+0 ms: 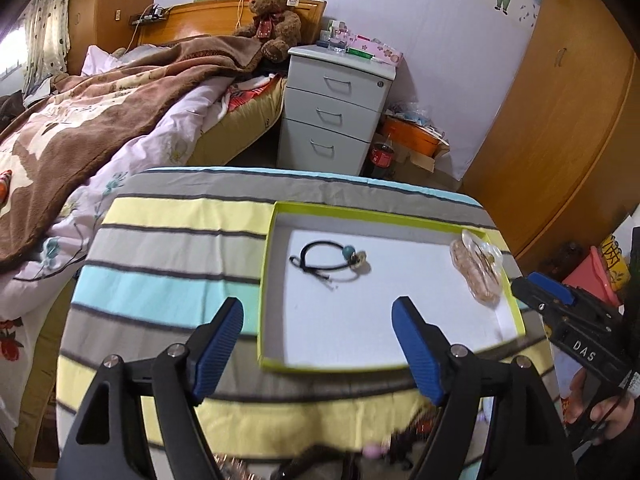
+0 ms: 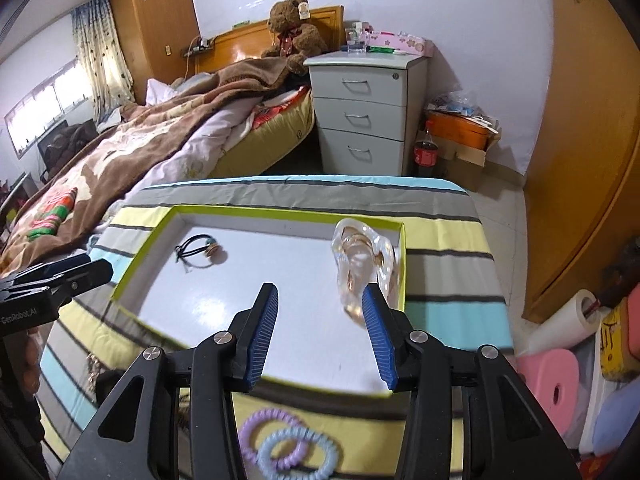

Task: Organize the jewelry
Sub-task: 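Lower the claw clip into the green tray and open the right gripper, then grasp the rose-gold rhinestone hair clip with the left gripper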

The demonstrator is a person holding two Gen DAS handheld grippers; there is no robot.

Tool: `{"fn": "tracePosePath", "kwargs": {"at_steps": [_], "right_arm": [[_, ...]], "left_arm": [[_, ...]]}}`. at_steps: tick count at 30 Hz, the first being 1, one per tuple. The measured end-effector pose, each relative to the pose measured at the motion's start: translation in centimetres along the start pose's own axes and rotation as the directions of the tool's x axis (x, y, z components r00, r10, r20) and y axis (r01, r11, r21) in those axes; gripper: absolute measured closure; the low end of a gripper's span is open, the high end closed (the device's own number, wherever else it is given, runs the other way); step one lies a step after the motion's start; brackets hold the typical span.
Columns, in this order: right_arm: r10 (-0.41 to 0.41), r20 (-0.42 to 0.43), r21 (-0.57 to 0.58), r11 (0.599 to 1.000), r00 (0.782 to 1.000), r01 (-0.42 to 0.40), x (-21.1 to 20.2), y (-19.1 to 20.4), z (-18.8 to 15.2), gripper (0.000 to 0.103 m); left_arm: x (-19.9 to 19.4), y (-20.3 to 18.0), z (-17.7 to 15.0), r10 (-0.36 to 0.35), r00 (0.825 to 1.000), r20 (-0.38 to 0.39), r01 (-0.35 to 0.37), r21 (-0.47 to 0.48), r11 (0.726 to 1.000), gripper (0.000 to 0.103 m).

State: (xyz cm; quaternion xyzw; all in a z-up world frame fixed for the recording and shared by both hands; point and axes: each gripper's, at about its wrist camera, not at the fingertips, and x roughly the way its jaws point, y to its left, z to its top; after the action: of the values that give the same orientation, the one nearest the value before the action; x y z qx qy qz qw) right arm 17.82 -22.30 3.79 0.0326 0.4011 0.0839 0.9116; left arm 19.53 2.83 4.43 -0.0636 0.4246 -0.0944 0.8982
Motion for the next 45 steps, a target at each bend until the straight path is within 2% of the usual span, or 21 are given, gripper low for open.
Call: {"fn": "tracePosePath", "kwargs": {"at_steps": [8,14,21,24,29,31,40,45], "right_arm": [[0.02,0.026,0.027,0.999,0.999,-0.02,-3.0,0.4,-2.9,0.058],[0.036,0.037,0.041,0.998,0.999,-0.037,-4.6,0.8,-5.5,0.058],[0.031,0.035,0.036,0.999,0.999,-0.032,-5.4,1.3,-8.0,0.058],[0.042,0.04,0.05,0.998,0.998,-0.044,-5.8,1.4,-9.1,0.058],[0.049,0.033,0.045,0.998,0.998,-0.05,-5.9,1.7,-10.2,0.058],[0.051,0.032,0.047,0.997,0.998,-0.053,-5.9,1.7,-10.4,0.058],[0.071,0.049,0.027,0.997,0.996,-0.072,-6.3,2.3,-10.3,0.058],[0.083,0.048,0.017,0.996,0.995,-0.084,-6.2,2.8,-10.3,0.058]], "left_arm": [[-3.0,1.8,-3.3,-0.027,0.999,0.041,0.029,-0.041,0.999,0.022],[-4.7,4.0,-6.0,-0.013,0.999,0.051,0.017,-0.086,0.996,0.021],[-5.7,5.8,-8.9,0.073,0.996,0.041,-0.069,-0.103,0.992,0.019],[-5.0,6.6,-9.9,0.143,0.99,0.002,-0.142,-0.121,0.982,0.019],[-3.6,7.5,-11.4,0.169,0.985,-0.044,-0.174,-0.151,0.973,0.019],[-2.9,7.3,-11.8,0.194,0.979,-0.065,-0.201,-0.143,0.969,0.02],[-1.4,5.5,-11.7,0.22,0.972,-0.079,-0.226,-0.076,0.971,0.02],[-1.1,4.5,-12.1,0.256,0.964,-0.072,-0.257,-0.012,0.966,0.025]]}}
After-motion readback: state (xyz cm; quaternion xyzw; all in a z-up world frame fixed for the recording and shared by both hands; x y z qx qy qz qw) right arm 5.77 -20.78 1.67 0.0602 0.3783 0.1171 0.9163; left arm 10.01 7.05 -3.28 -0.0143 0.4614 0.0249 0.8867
